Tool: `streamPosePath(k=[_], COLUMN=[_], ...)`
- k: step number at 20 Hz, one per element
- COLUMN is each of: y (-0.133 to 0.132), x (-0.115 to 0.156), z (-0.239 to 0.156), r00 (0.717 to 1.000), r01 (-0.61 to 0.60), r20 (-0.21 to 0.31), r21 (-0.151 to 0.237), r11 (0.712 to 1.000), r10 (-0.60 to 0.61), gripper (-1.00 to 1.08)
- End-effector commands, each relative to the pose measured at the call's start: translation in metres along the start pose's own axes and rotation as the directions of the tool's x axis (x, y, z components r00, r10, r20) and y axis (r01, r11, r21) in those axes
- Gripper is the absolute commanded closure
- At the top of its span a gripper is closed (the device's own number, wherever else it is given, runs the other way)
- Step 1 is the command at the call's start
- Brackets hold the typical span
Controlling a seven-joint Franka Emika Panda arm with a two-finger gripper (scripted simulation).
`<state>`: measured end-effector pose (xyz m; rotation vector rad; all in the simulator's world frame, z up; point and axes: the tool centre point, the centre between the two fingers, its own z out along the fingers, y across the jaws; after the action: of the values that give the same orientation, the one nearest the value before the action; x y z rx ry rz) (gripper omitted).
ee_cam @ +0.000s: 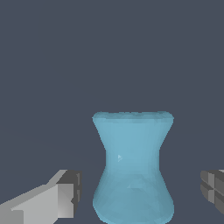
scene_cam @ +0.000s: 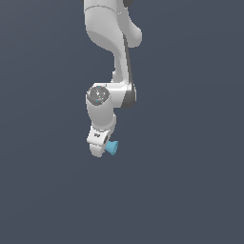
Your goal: Pick up the object and move it to a goal position.
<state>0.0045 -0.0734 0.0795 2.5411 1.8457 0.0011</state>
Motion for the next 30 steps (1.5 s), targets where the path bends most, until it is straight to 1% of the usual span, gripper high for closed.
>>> streamPosePath(k=[1,5,10,11,23,30], y=[-0.001,-0.001,0.000,0.000,0.000,-0.006], x=[0.000,0.000,0.000,0.000,0.000,0.006], z=[0.012,0.031,0.039,0.039,0.037,0.017], r00=[1.000,1.000,1.000,1.000,1.000,1.000], r01=[0.001,0.003,0.003,0.003,0.003,0.003], r20=[0.000,0.000,0.000,0.000,0.000,0.001], r21=[0.001,0.001,0.001,0.001,0.000,0.000], r11=[1.000,1.000,1.000,1.000,1.000,1.000], r10=[-0.001,-0.003,-0.003,-0.003,-0.003,-0.003], gripper=[-0.92,-0.92,-0.92,1.08,1.08,1.08])
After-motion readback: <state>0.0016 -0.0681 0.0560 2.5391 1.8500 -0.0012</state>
